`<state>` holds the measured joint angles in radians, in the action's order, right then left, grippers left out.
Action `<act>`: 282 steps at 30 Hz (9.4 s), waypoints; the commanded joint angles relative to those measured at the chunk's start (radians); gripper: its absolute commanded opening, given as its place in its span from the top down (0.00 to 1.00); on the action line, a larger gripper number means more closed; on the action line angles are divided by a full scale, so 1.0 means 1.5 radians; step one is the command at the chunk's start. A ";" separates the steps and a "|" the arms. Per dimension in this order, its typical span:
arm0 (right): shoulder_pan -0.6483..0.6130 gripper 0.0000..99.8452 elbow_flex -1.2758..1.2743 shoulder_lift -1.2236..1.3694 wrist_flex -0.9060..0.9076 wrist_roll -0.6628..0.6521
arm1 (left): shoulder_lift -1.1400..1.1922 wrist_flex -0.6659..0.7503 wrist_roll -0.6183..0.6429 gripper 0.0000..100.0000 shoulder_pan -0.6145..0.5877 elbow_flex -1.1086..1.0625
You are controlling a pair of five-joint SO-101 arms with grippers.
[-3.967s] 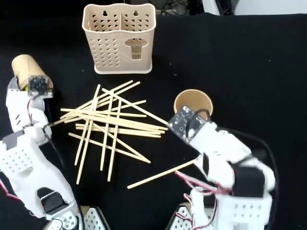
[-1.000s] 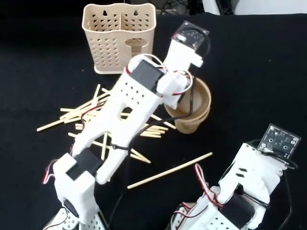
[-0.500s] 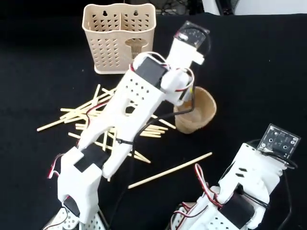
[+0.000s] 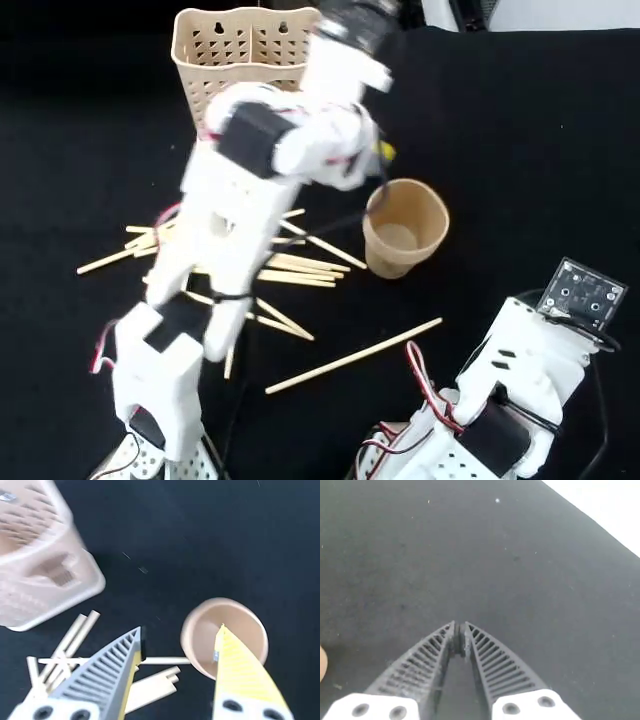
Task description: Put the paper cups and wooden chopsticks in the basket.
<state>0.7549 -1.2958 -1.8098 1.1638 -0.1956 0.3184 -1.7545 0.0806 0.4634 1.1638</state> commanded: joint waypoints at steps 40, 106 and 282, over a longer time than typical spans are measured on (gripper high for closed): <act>-0.450 0.83 1.032 0.927 0.395 -0.107 | -1.037 0.488 -0.162 0.75 -0.518 -1.629; -0.404 0.99 1.011 1.224 0.271 -0.221 | -1.423 0.443 -0.212 0.75 -0.603 -1.908; -0.651 0.99 1.539 1.410 0.056 0.019 | 0.405 0.200 -0.049 0.72 -0.458 0.306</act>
<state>-0.2286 0.9582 0.3583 1.2359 -0.1711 0.8830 -1.4722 -0.0560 -0.2440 1.4830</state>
